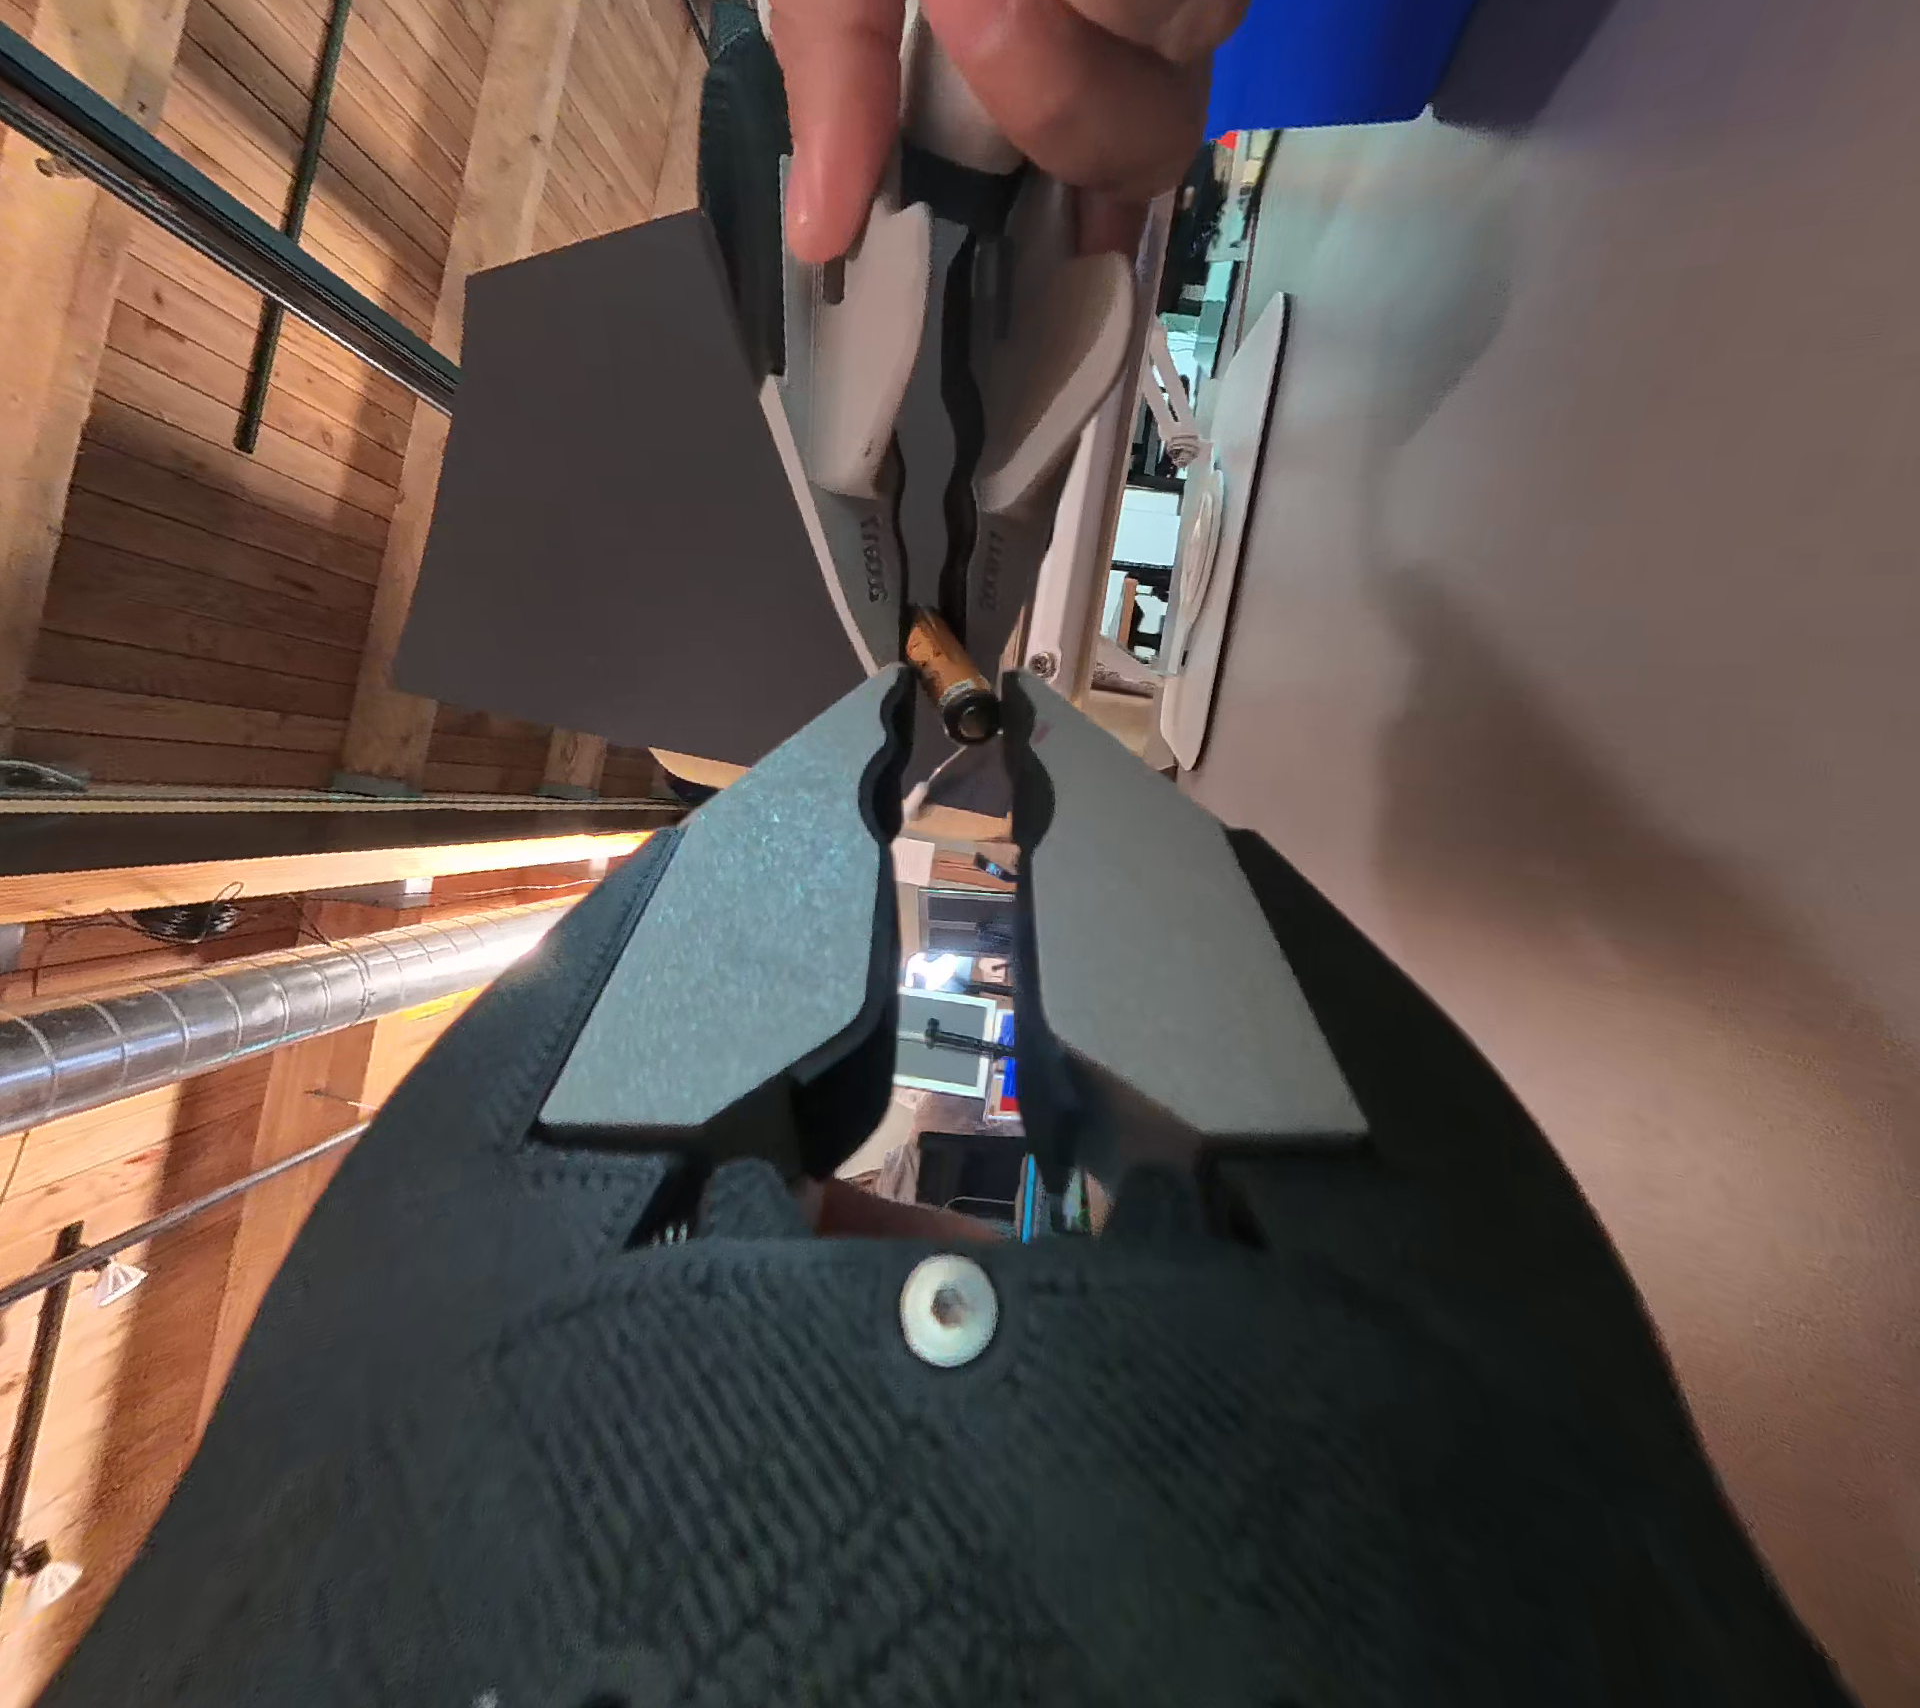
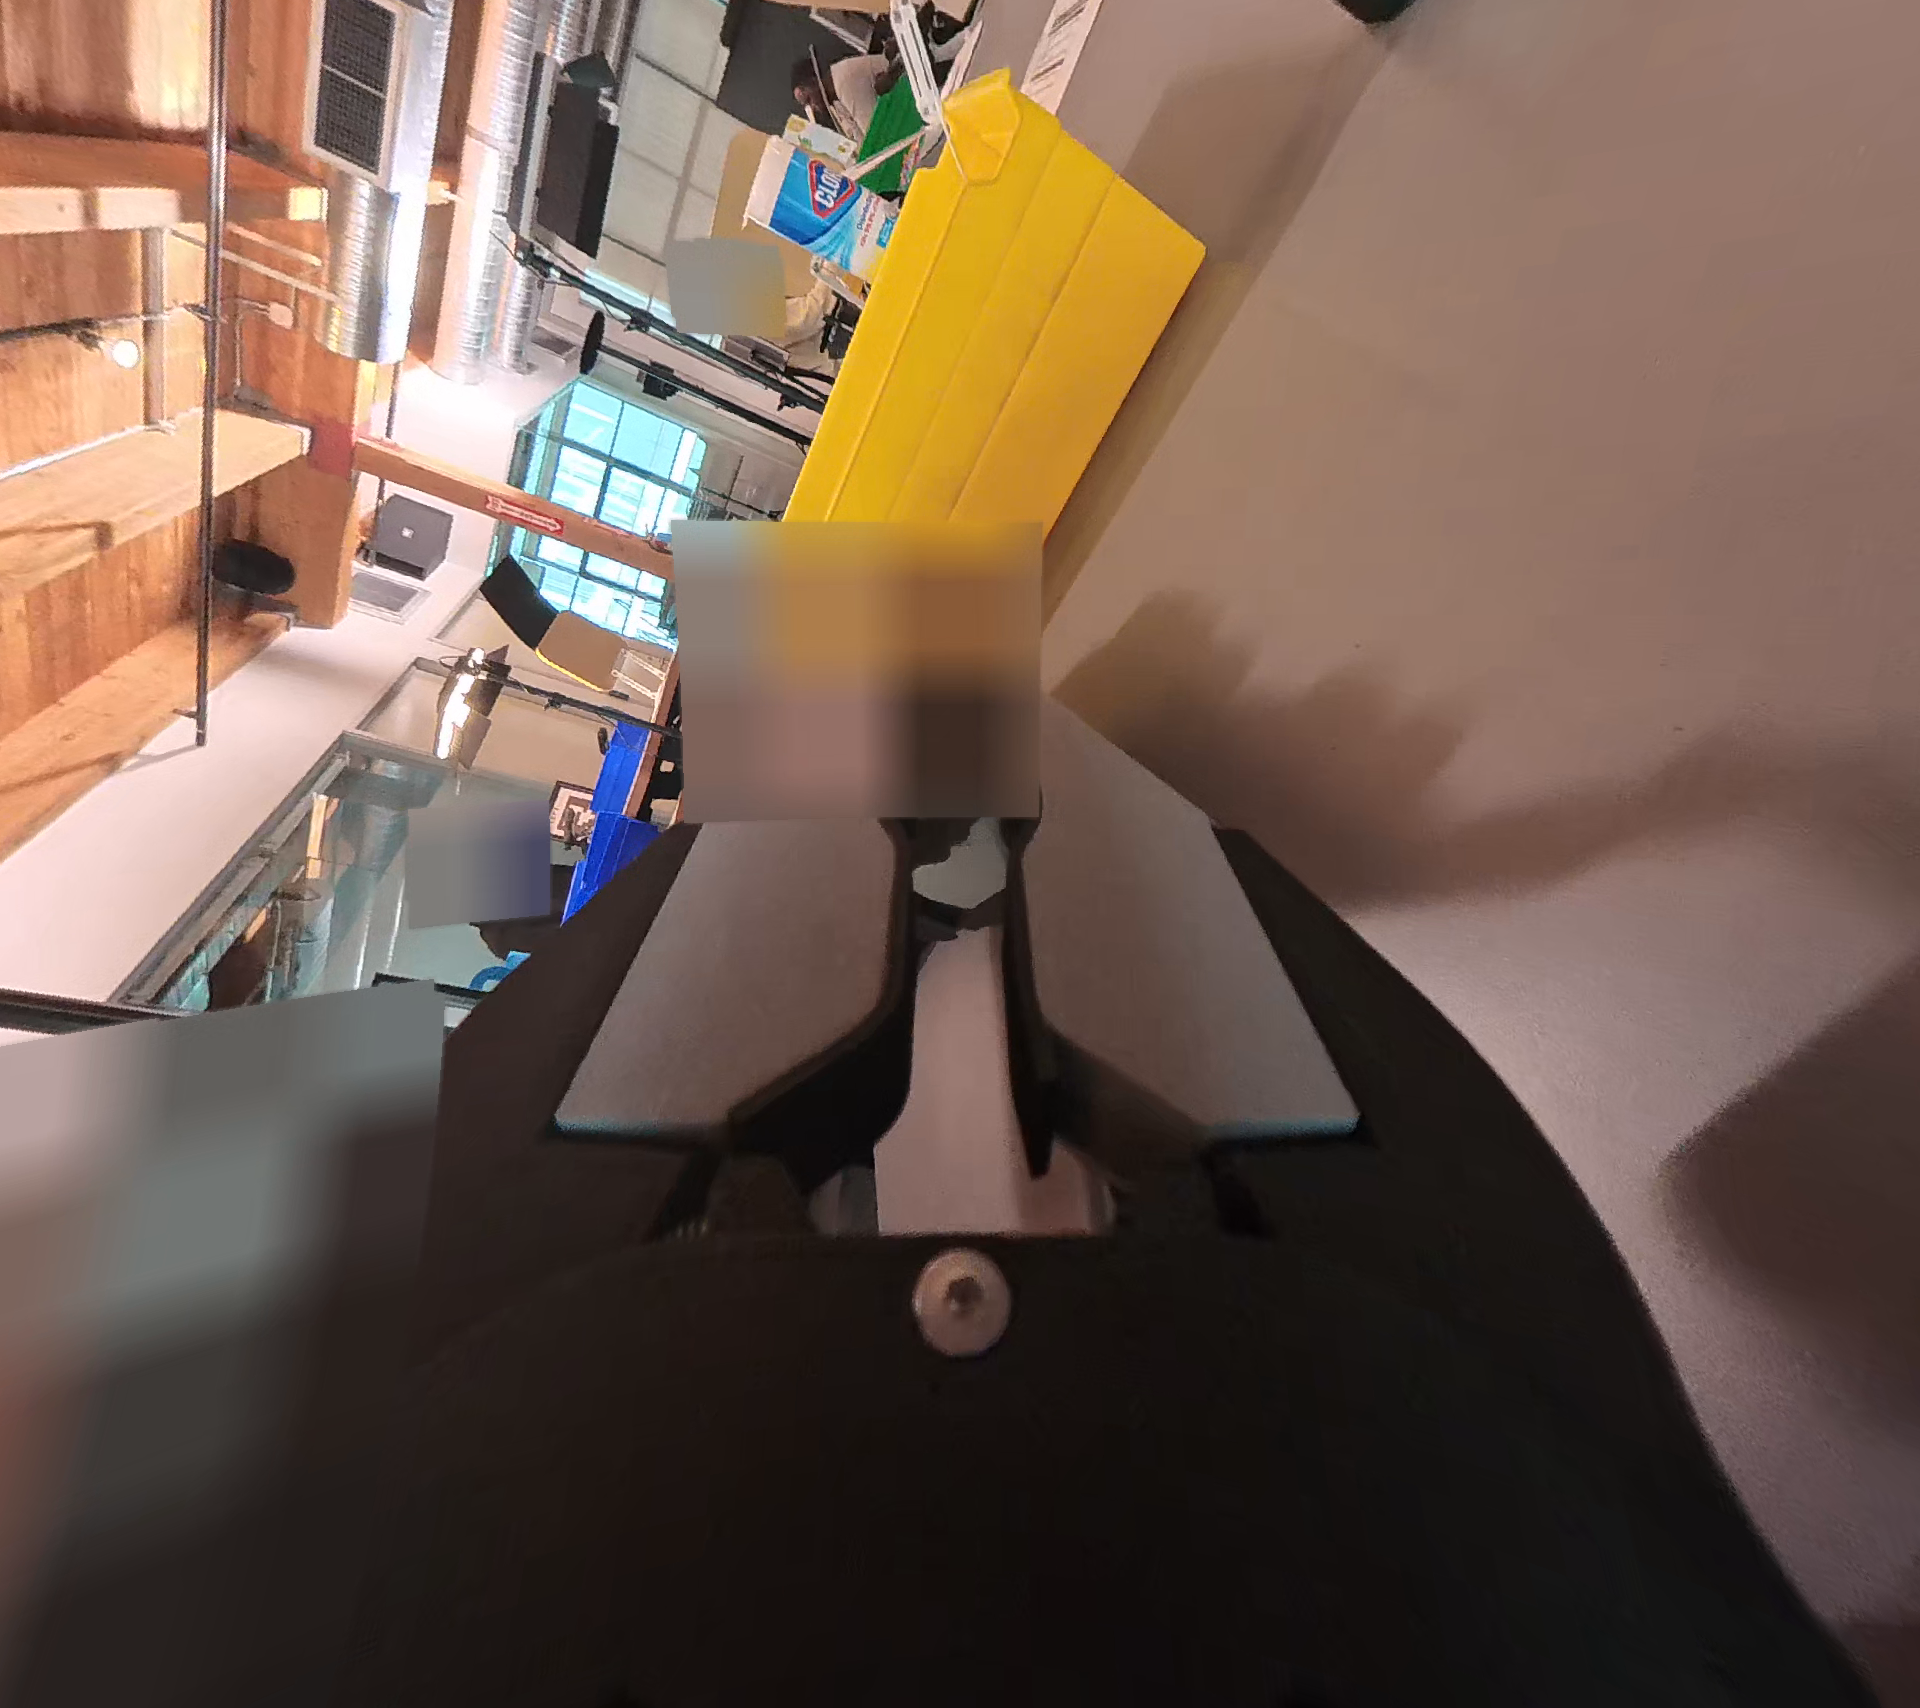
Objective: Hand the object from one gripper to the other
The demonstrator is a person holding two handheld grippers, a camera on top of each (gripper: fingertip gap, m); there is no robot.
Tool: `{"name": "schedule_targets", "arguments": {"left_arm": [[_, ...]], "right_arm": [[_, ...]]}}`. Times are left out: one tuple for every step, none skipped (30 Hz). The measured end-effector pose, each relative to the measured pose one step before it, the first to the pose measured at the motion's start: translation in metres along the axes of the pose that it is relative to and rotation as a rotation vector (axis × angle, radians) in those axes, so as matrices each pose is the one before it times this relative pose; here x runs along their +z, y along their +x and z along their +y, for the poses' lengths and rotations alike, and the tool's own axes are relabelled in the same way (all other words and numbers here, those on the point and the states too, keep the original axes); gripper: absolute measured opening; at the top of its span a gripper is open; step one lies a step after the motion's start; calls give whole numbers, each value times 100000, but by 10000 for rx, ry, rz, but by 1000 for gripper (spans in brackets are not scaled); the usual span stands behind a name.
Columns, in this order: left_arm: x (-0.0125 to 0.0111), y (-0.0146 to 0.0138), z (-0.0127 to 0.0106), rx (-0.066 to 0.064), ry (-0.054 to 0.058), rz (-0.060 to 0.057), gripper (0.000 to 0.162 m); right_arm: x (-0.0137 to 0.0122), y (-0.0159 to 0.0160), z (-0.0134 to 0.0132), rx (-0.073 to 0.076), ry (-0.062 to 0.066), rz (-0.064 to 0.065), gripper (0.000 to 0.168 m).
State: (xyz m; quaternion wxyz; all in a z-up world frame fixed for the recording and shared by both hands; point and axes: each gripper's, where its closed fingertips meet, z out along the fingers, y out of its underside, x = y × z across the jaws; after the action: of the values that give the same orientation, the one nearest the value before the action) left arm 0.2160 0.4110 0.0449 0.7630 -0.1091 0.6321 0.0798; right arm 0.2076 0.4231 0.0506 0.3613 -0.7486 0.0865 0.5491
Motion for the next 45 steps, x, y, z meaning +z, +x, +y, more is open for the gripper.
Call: {"name": "schedule_targets", "arguments": {"left_arm": [[33, 4, -16, 22, -21, 42, 13], [45, -49, -20, -40, -22, 66, 13], [31, -31, -59, -209, 7, 107, 11], [24, -77, -98, -421, 56, 107, 9], [13, 166, -82, -672, 57, 320, 8], [-1, 333, -13, -841, 44, 465, 8], [-33, 150, -36, -779, 110, 354, 8], [-8, -50, 102, -705, 54, 195, 8], [10, -11, 252, -803, -21, 238, 8], [-9, -180, 283, -875, -23, 184, 8], [-35, -324, 190, -807, 43, 148, 8], [-76, -405, 119, -787, 79, 114, 8], [-95, -442, 61, -776, 105, 90, 8], [-121, -312, 2, -727, 106, 178, 8], [-124, -113, 3, -747, 53, 316, 8], [-118, 179, 18, -879, 8, 509, 8], [-76, 571, 147, -998, -98, 794, 8], [-138, 480, 217, -825, -202, 732, 8], [-224, -34, -9, -457, -58, 319, 8], [-268, 1, 116, -393, -166, 326, 8], [-290, -202, 247, -486, -243, 195, 8], [-313, -399, 159, -483, -120, 42, 8], [-275, 43, 308, -501, -191, 341, 8], [-230, 319, 416, -522, -234, 498, 8], [-128, -33, 400, -481, -156, 223, 8], [-24, -50, 624, -449, -294, 195, 7], [85, -141, 620, -344, -279, 110, 8], [154, -113, 435, -218, -174, 59, 7], [194, 53, 372, -211, -174, 109, 8], [186, 142, 335, -208, -156, 138, 7], [182, 209, 298, -169, -149, 146, 7], [172, 137, 327, -71, -194, 82, 7], [111, -46, 231, 38, -151, -63, 8], [17, -85, 105, 63, -89, -79, 8], [-87, -231, 7, 35, -12, -144, 8], [-139, -336, -140, -42, 88, -165, 8], [-143, -337, -245, -114, 159, -143, 8], [-84, -259, -172, -91, 117, -85, 8], [-1, 19, 21, -37, 12, 57, 8], [92, 230, 116, -6, -60, 148, 7], [141, 187, 80, 35, -53, 70, 8], [124, 202, 41, 72, -56, 48, 8], [87, 324, -15, 64, -7, 124, 8], [48, 414, -73, -13, 42, 210, 7], [20, 330, -120, -82, 68, 194, 8]], "right_arm": [[7, 17, -1, -13, 1, 14, 8], [-61, 18, -26, -36, 3, 12, 8], [-43, 55, -23, -71, -1, 31, 8], [-24, 175, 8, -128, -21, 110, 10], [14, 375, 11, -222, -23, 246, 12], [41, 446, -6, -310, -8, 328, 13], [27, 378, -61, -315, 23, 313, 12], [9, 221, -94, -246, 56, 219, 12], [6, 73, -97, -163, 48, 105, 12], [0, -1, -57, -124, 26, 42, 14], [-6, 14, -62, -130, 30, 30, 17], [-31, 1, -153, -155, 82, 32, 22], [-76, -36, -218, -206, 115, 32, 25], [-107, -114, -258, -293, 119, 33, 29], [-133, -227, -256, -375, 109, 5, 32], [-124, -365, -225, -435, 71, -37, 34], [-90, -384, -159, -486, 28, -18, 37], [-33, -356, -27, -564, -50, 35, 38], [27, -283, 224, -648, -208, 105, 38], [85, -138, 505, -691, -395, 217, 38], [144, -140, 690, -706, -515, 234, 39], [201, -375, 782, -699, -545, 93, 41], [281, -434, 842, -655, -570, 58, 41], [356, -73, 857, -621, -577, 276, 41], [406, 326, 660, -610, -461, 534, 39], [418, 252, 305, -507, -234, 490, 33], [405, -310, 121, -331, -123, 83, 29], [397, -673, 101, -182, -117, -220, 29], [391, -569, 172, -144, -149, -189, 29], [402, -295, 308, -206, -212, -33, 25], [385, -106, 417, -232, -265, 69, 19], [344, -57, 388, -192, -248, 75, 12], [293, -59, 248, -133, -164, 52, 11], [200, -28, 214, -72, -141, 45, 11], [116, 54, 262, -22, -173, 56, 14], [30, 195, 219, -1, -132, 121, 22], [4, 358, 176, -1, -93, 210, 29], [-27, 399, 229, -14, -121, 217, 29], [-34, 338, 164, -31, -83, 193, 28], [-10, 239, -26, -34, 32, 145, 28], [-8, 102, -162, -35, 88, 88, 28], [17, 53, -156, -60, 68, 82, 28], [45, 0, -118, -106, 32, 79, 27], [90, -47, -3, -118, -25, 56, 26], [108, -43, 41, -100, -54, 58, 21]]}}
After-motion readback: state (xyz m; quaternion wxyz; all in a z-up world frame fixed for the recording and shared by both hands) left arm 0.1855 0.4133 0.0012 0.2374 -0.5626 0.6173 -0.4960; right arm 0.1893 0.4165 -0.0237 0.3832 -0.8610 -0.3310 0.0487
